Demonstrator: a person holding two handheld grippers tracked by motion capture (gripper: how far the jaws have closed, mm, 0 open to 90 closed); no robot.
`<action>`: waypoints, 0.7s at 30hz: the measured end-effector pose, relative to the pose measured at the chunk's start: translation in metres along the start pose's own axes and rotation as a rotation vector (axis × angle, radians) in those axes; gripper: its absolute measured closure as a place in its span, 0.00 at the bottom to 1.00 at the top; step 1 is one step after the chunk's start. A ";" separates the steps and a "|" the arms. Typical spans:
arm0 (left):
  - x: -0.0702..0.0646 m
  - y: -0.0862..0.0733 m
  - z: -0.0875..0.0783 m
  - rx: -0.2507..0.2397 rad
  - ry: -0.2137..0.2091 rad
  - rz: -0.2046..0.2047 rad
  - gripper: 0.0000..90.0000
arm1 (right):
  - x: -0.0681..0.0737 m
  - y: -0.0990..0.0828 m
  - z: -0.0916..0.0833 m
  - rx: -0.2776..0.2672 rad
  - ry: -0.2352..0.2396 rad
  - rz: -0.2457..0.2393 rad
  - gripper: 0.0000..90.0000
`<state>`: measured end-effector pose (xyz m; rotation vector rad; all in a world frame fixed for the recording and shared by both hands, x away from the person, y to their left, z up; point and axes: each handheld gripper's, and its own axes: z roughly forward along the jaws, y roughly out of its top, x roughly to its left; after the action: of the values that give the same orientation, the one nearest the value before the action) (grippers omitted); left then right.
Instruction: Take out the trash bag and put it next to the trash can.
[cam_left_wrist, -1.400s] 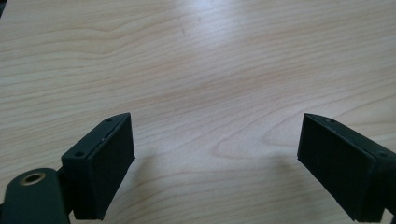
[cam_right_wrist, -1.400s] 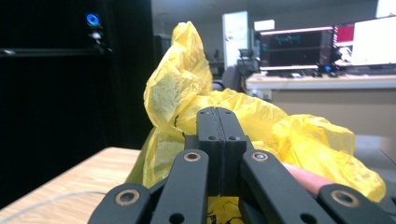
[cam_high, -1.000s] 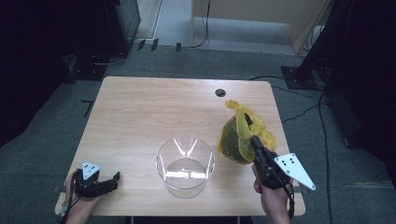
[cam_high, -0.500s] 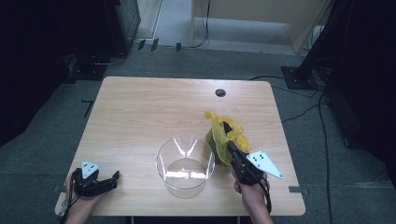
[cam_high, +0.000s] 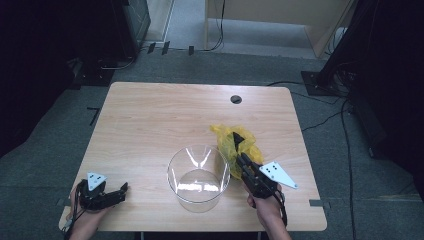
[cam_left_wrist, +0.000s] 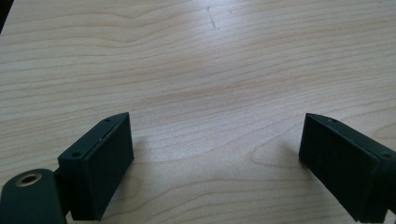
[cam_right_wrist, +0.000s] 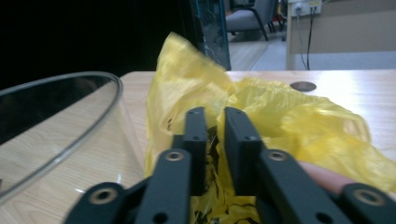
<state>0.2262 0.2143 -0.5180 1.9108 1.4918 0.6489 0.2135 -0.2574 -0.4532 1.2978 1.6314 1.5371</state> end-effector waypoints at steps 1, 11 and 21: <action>0.000 0.000 0.000 0.000 0.000 0.000 0.11 | -0.001 0.002 -0.002 -0.010 0.001 0.002 0.78; 0.001 0.000 0.000 0.000 -0.002 0.003 0.11 | -0.003 0.022 -0.024 -0.078 0.034 -0.016 0.49; 0.001 0.000 0.000 0.000 -0.002 0.003 0.11 | -0.023 0.024 -0.039 -0.061 -0.022 -0.060 0.36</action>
<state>0.2259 0.2149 -0.5179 1.9135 1.4882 0.6481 0.1943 -0.2972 -0.4275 1.2182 1.5832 1.5198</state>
